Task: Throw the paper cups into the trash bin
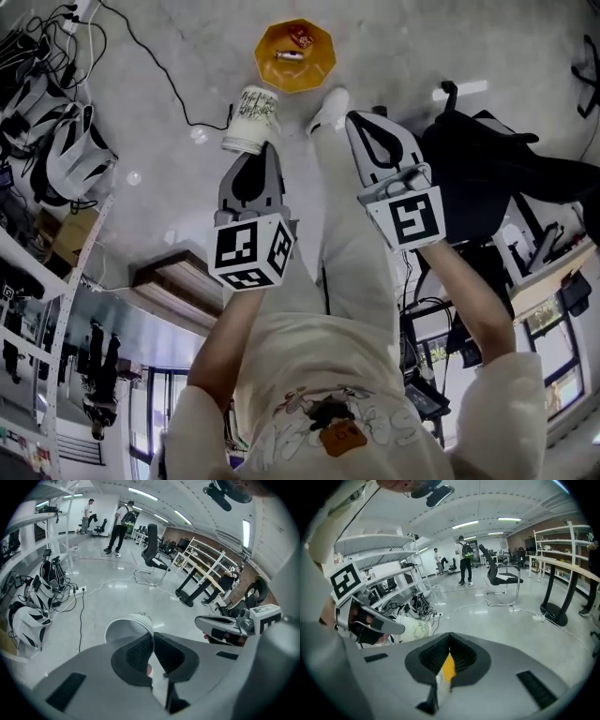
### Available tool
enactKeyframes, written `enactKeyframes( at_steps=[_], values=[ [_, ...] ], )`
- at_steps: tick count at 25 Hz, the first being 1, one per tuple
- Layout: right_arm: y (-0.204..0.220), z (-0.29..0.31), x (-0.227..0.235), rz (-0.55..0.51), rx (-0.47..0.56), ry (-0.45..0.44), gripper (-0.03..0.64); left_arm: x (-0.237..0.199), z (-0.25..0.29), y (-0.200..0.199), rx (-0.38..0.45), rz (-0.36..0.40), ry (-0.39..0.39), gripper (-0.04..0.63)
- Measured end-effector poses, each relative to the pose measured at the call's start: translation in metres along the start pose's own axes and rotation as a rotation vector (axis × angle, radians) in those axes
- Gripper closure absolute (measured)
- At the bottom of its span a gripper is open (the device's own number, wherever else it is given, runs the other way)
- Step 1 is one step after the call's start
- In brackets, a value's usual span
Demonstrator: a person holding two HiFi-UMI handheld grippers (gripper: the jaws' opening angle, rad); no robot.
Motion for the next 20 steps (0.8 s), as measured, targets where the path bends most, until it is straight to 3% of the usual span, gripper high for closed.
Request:
enactKeyframes(
  at_steps=[4, 11, 20],
  values=[
    [0.017, 0.038, 0.014, 0.01, -0.003, 0.05, 0.609, -0.011, 0.041, 0.001, -0.031, 0.021, -0.004, 0.574],
    [0.053, 0.096, 0.018, 0.036, -0.022, 0.048, 0.609, -0.035, 0.105, 0.02, -0.073, -0.019, -0.013, 0.574],
    [0.106, 0.168, 0.028, 0.066, -0.064, 0.061, 0.609, -0.053, 0.176, 0.04, -0.097, -0.017, -0.018, 0.574]
  ],
)
Point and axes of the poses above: the fingertips, and each gripper's own axes: z forward along the fingers, x to its right, y out of its underside, the point moved 5 cm from there along -z, backward along the fingers, and after that the axes turned 10 degrees about -x, right-handed, at the moved point
